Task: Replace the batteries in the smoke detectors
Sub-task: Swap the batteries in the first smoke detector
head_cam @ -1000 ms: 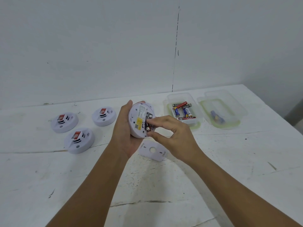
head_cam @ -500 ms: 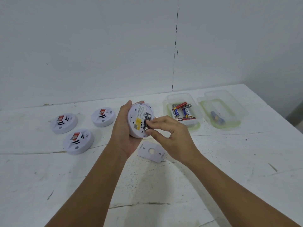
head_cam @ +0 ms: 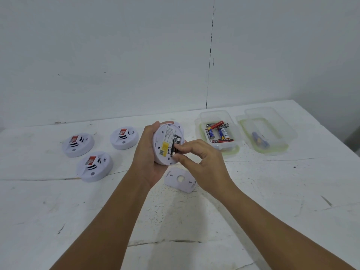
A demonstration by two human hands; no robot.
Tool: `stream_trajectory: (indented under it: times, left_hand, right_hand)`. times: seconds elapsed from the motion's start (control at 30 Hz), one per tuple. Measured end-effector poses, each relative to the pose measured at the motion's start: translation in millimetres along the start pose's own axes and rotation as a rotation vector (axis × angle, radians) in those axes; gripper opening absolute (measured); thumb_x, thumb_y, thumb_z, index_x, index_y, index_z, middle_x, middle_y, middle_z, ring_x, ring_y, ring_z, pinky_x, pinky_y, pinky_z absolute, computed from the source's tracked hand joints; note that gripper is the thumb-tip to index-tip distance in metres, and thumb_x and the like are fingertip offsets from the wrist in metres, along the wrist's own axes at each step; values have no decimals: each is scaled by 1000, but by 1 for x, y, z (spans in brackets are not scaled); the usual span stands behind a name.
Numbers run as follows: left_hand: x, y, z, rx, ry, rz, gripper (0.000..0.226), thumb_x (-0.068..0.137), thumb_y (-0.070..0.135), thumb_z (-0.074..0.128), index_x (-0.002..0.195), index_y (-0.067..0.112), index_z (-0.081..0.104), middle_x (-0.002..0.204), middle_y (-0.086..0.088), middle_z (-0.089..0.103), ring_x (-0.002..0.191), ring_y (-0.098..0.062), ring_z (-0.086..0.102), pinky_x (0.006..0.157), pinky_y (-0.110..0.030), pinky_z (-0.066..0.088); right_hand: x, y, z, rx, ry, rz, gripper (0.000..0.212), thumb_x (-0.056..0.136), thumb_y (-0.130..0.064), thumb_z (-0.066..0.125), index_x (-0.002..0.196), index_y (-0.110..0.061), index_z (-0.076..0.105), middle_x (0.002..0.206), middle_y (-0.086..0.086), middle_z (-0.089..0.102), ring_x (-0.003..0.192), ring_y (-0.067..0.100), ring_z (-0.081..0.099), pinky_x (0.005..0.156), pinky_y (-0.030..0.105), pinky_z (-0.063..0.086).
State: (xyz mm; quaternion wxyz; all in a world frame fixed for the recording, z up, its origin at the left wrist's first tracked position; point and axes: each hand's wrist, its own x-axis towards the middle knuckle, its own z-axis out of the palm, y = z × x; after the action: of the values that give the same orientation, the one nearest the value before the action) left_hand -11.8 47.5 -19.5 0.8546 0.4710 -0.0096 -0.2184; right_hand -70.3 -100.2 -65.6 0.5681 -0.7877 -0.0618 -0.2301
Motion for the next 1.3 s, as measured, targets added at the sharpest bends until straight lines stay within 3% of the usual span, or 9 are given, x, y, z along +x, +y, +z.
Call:
stream_trajectory:
  times: [0.13,0.27,0.47,0.7,0.9,1.0,1.17,1.3]
  left_hand:
    - [-2,3,-3,24,-11,22,40,102,44,46,98,19,78,102,-8,73,85,-23,68,81,-39,46]
    - [-2,5,-9,46,-9,16,37,99,45,50,110,18,74,114,-12,71,104,-30,61,91,-47,40]
    - [-5,6,-12,25,-14,19,37,96,43,51,108,17,73,107,-10,70,93,-24,65,69,-35,56]
    - [-6,3,-17,72,-17,10,39,86,38,55,114,16,72,118,-13,68,108,-33,61,80,-42,56]
    - [-10,4,-15,113,-46,-9,37,85,38,55,109,18,75,118,-16,66,107,-34,59,81,-42,53]
    - [-10,4,-14,125,-23,-9,35,85,37,56,106,19,77,114,-14,68,104,-33,61,81,-42,53]
    - [-5,3,-24,84,40,-21,39,96,41,51,117,16,73,117,-16,69,101,-33,67,93,-48,50]
    - [-6,2,-30,-20,67,-58,42,98,44,48,109,16,78,111,-16,72,100,-33,64,90,-45,52]
  right_hand:
    - [3,-1,6,79,-22,43,18,88,-15,83,106,-17,79,101,-8,75,99,14,73,93,40,59]
    - [2,-3,11,115,-35,49,17,88,-15,83,105,-15,78,100,-8,76,98,16,74,92,42,60]
    - [4,-7,12,166,-76,171,34,81,-20,90,105,-23,66,94,-7,71,87,11,68,84,33,59]
    - [10,-11,9,251,-125,433,59,72,-23,96,108,-25,50,80,-5,55,62,2,49,59,20,48]
    - [12,-8,7,278,-204,579,69,67,-31,99,116,-28,50,85,0,58,72,11,56,68,34,50]
    - [17,-10,8,274,-197,641,71,64,-31,99,115,-29,50,85,-1,54,74,13,54,66,33,47]
    - [14,-9,12,166,-170,574,68,67,-42,96,117,-32,51,87,-2,52,72,10,51,57,23,46]
    - [14,-11,10,172,-204,429,53,83,-46,84,126,-38,54,91,-3,66,79,6,61,67,22,52]
